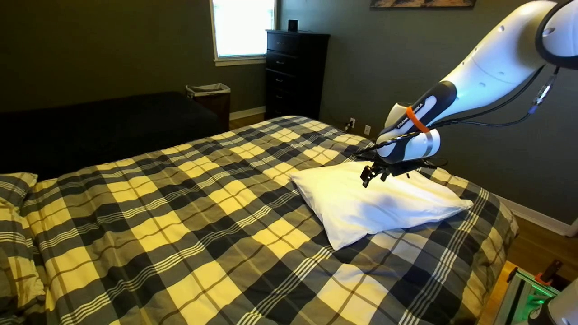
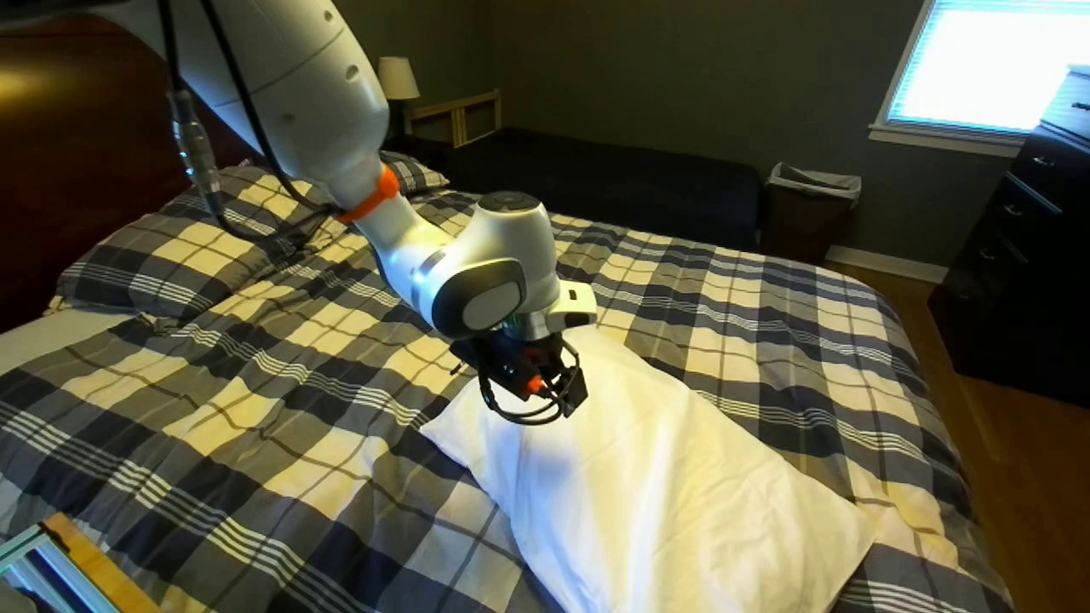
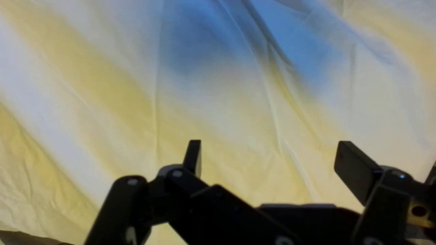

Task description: Move the pillow

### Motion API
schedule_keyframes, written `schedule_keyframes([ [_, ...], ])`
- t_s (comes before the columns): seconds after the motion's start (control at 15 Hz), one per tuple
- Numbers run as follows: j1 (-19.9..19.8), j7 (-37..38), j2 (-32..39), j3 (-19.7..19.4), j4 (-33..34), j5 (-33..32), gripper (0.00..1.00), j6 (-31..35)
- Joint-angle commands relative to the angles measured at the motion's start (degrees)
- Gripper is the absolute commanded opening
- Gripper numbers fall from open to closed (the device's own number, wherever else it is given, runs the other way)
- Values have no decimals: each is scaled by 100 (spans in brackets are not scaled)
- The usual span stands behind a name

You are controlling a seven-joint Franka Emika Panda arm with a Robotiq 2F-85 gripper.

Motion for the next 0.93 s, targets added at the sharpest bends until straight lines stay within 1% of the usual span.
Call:
schedule_keyframes([
  [0.0, -13, 258, 733, 93, 607, -24, 100, 129],
  [0.27, 33, 422, 1212, 128, 1012, -46, 100, 173],
  [0.53, 131, 640, 1662, 42, 1396, -82, 100, 178],
  [0.6, 166, 695, 1762, 7, 1480, -105, 75, 134],
  [0.67, 173, 728, 1857, 10, 1555, -98, 74, 130],
  [0.73, 188, 767, 1935, 3, 1619, -97, 68, 118],
  [0.8, 197, 793, 2021, 10, 1683, -90, 58, 124],
  [0.87, 210, 814, 2080, 8, 1737, -91, 50, 117],
])
